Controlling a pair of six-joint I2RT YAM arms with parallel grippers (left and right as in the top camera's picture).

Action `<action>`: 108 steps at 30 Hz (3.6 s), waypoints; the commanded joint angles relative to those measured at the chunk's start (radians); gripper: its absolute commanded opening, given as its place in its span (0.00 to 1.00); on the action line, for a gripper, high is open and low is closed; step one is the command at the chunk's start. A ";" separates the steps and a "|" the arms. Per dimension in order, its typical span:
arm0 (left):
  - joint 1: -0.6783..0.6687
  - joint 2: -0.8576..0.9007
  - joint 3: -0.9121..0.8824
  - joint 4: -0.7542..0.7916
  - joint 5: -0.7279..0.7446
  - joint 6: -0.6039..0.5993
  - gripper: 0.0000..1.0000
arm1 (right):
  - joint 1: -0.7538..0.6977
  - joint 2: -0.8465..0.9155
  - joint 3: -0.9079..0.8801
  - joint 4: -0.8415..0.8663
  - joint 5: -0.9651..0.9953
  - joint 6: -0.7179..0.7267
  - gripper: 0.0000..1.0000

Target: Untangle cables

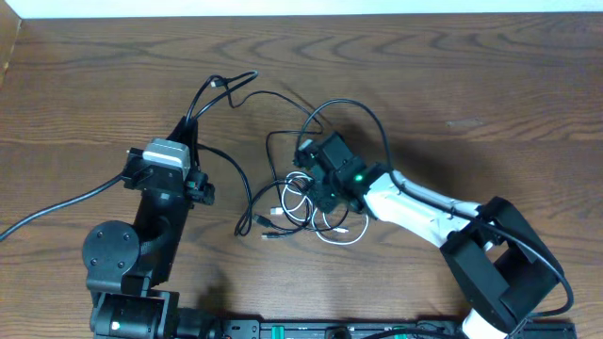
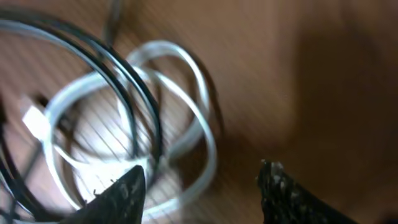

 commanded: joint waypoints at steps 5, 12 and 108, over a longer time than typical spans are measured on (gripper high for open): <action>0.004 -0.007 0.026 0.000 -0.013 0.017 0.08 | 0.033 -0.004 -0.018 0.060 -0.016 -0.076 0.61; 0.004 -0.007 0.026 0.000 -0.013 0.017 0.07 | 0.032 -0.004 -0.021 0.060 0.041 -0.075 0.60; 0.004 -0.007 0.026 -0.007 -0.005 0.017 0.07 | 0.165 0.038 -0.024 0.010 0.141 0.293 0.42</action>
